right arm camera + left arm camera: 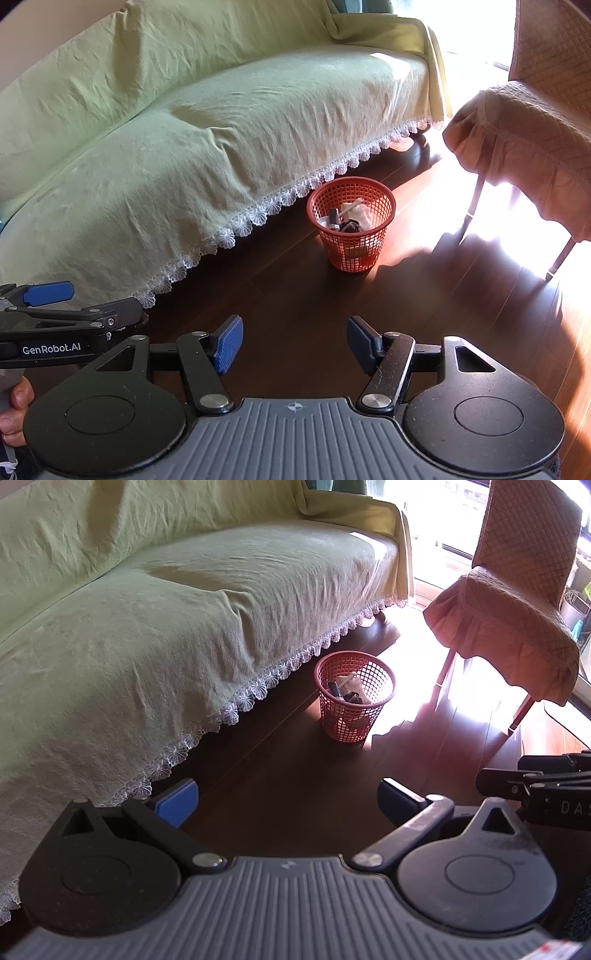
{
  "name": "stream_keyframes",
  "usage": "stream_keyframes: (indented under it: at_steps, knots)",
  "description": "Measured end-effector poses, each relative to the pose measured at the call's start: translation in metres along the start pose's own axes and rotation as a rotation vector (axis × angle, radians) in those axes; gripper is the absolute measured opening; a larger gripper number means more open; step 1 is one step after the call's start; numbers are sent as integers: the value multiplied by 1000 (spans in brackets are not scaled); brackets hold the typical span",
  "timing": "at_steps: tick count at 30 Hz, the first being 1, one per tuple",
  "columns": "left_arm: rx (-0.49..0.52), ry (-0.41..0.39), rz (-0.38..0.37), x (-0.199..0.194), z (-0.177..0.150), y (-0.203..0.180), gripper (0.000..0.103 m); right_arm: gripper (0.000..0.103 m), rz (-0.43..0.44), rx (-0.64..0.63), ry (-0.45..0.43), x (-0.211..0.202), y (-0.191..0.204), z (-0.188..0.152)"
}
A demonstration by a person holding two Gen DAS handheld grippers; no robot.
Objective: Organize objects
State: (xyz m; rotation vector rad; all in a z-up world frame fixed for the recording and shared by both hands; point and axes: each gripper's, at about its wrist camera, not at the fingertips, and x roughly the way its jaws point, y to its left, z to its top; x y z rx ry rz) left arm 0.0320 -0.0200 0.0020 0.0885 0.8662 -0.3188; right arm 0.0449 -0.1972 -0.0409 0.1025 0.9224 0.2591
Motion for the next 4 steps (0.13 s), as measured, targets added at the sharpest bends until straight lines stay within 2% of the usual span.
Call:
stream_keyframes:
  at_steps: [4]
  knots:
    - [7,1,-4,2,0,-3,102,60,-2,1,1,0,-1,-1]
